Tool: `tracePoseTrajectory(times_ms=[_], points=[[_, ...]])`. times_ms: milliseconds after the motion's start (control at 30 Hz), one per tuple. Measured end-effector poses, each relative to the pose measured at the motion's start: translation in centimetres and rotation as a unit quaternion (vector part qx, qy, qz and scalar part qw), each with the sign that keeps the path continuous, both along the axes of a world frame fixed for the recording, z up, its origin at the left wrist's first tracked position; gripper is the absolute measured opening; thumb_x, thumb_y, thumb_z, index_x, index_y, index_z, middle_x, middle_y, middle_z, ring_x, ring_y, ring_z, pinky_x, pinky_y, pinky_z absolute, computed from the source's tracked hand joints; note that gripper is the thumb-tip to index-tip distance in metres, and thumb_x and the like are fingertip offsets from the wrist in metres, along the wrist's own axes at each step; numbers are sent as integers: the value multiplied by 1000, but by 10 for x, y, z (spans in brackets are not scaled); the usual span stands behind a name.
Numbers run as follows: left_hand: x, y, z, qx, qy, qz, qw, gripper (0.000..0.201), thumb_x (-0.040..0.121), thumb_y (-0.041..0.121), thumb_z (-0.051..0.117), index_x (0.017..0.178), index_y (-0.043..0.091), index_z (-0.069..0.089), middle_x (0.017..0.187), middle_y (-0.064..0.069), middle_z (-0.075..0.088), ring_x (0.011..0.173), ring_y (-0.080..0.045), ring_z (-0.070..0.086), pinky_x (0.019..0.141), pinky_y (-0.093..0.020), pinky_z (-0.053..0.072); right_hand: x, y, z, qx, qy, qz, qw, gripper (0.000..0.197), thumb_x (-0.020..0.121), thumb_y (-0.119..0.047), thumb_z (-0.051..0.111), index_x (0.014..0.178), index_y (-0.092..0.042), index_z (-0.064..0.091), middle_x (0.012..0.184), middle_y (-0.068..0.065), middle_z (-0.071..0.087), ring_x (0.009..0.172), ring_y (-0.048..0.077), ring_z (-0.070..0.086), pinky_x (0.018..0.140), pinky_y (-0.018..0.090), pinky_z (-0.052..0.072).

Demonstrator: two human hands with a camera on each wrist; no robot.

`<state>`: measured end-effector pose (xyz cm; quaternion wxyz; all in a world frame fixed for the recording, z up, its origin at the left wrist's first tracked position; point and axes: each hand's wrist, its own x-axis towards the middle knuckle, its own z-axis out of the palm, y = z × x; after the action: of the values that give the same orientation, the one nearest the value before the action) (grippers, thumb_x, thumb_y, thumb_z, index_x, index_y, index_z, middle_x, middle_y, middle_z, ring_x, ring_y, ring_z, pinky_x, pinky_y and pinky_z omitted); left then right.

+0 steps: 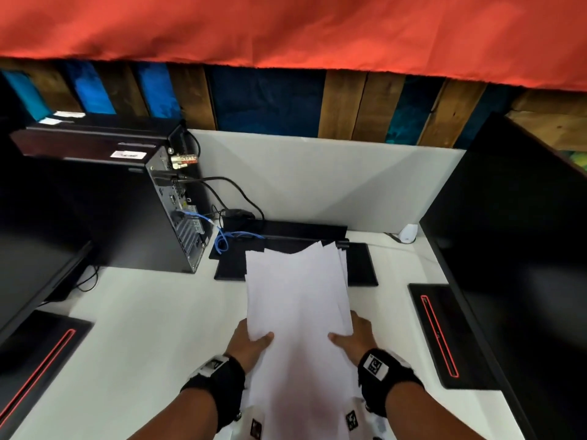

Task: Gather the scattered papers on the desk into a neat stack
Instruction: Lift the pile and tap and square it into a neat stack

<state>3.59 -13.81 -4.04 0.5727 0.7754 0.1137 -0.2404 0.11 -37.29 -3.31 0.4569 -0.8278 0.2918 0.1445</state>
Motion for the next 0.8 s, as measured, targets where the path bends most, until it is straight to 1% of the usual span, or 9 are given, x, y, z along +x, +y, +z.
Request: tracePoseTrajectory(times_ms=[100,167,233,300,333,433,567,667,800], points=[[-5,2,-8,-30,-16,27,999,65,71,15,75,127,13,41,120,-13,59,113,-31,57,102,-42,44,-5,-1,2,115,-29,-77,990,96,75,-5,75,149,-17,15,147,13,34,125,26,46,102,29,38],[-9,7,-17,-41,3,57,998,72,67,13,78,128,9,41,117,-15,60,109,-32,59,99,-43,46,-14,-2,-5,144,-13,-105,984,106,68,-7,81,149,-14,13,145,15,39,122,26,48,102,30,38],[-14,13,-18,-54,38,52,996,68,60,17,87,117,6,52,106,-11,68,100,-28,64,93,-41,50,-20,-4,-13,169,6,-77,983,124,37,-23,92,143,-8,29,127,14,57,107,24,58,96,29,45],[-22,17,-17,-86,93,13,992,91,32,37,96,111,6,63,102,-9,75,97,-27,69,91,-40,53,-28,-4,-19,163,41,-8,986,142,4,-41,92,133,-4,46,113,10,65,103,24,62,96,30,48],[-26,17,-18,-109,118,4,987,100,20,40,96,109,6,66,101,-11,76,97,-28,70,89,-40,54,-30,-7,-29,163,56,0,985,140,2,-46,90,130,-4,50,111,9,66,104,23,61,98,31,47],[-29,16,0,-132,126,9,983,100,17,22,97,110,-2,66,99,-19,75,95,-34,70,87,-46,55,-32,-8,-20,168,36,-5,985,116,20,-35,96,124,-1,57,107,6,69,101,22,64,99,35,48],[-13,10,55,-182,5,69,981,76,22,14,93,93,-1,70,89,-18,76,76,-30,74,67,-37,60,-21,-2,43,211,-109,-65,969,49,44,-1,86,91,-4,73,87,6,77,75,22,72,68,30,59],[0,9,108,-216,-113,92,965,39,49,-1,84,85,9,72,78,-2,78,69,-14,73,57,-21,57,-11,1,96,228,-220,-85,944,40,64,3,82,102,2,68,97,11,74,88,24,71,70,20,59],[6,11,146,-239,-200,105,944,37,62,-12,79,85,15,68,72,13,76,66,1,71,56,-11,53,-11,9,131,247,-277,-85,925,43,71,-4,79,111,3,64,103,12,72,80,0,71,57,4,50]])
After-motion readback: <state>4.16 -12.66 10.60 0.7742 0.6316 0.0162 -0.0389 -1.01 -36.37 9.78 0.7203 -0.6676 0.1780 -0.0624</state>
